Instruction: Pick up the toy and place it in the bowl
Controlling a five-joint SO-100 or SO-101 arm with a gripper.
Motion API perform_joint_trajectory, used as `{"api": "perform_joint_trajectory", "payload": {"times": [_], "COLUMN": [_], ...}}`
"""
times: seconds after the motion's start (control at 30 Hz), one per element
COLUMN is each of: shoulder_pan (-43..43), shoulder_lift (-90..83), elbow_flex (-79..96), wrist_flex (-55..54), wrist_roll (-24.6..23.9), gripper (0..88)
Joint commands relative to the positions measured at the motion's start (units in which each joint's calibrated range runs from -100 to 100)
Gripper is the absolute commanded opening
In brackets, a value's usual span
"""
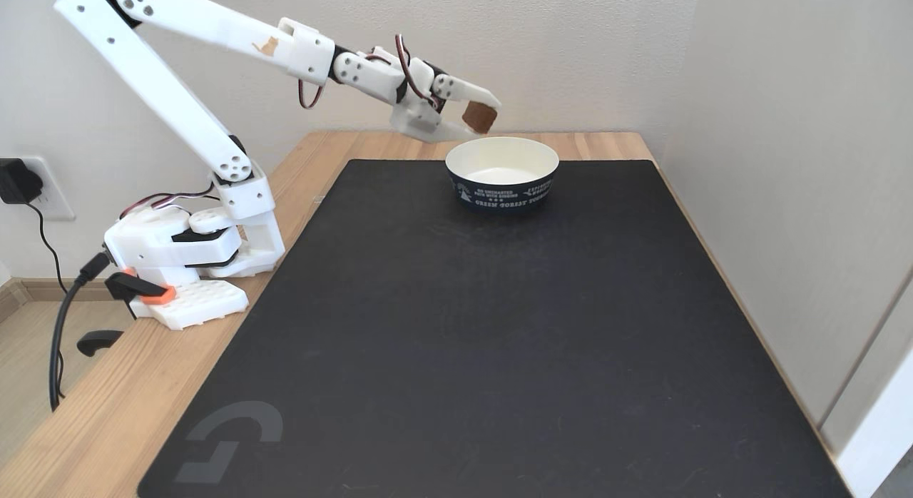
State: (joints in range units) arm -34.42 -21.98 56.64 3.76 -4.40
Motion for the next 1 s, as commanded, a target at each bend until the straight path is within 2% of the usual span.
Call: {"api": "perform_joint_trajectory", "payload": {"times": [0.0, 0.13, 0.2, 0.23, 0.27, 0.5, 0.57, 0.67, 0.7, 0.8, 0.97], "shoulder_pan": [-0.1, 0.4, 0.6, 0.7, 0.6, 0.9, 0.9, 1.0, 2.5, 6.4, 19.0], "shoulder_lift": [1.7, 8.9, 10.4, 10.9, 11.1, 10.6, 10.5, 7.9, 4.0, -3.7, -21.3], "elbow_flex": [1.1, -2.4, -3.2, -3.5, -4.0, -4.5, -7.1, -11.9, -14.0, -12.7, 3.3], "wrist_flex": [-4.3, -4.1, -3.5, -3.3, -2.7, -1.0, -0.5, 2.7, 6.0, 10.1, 11.7], "wrist_roll": [-0.5, -0.5, -0.5, -0.5, -0.5, -0.6, -0.6, -0.6, -0.6, -0.3, 0.0], "gripper": [2.2, 6.1, 14.4, 22.0, 23.4, 22.6, 18.8, 6.8, 1.4, 3.0, 3.0]}}
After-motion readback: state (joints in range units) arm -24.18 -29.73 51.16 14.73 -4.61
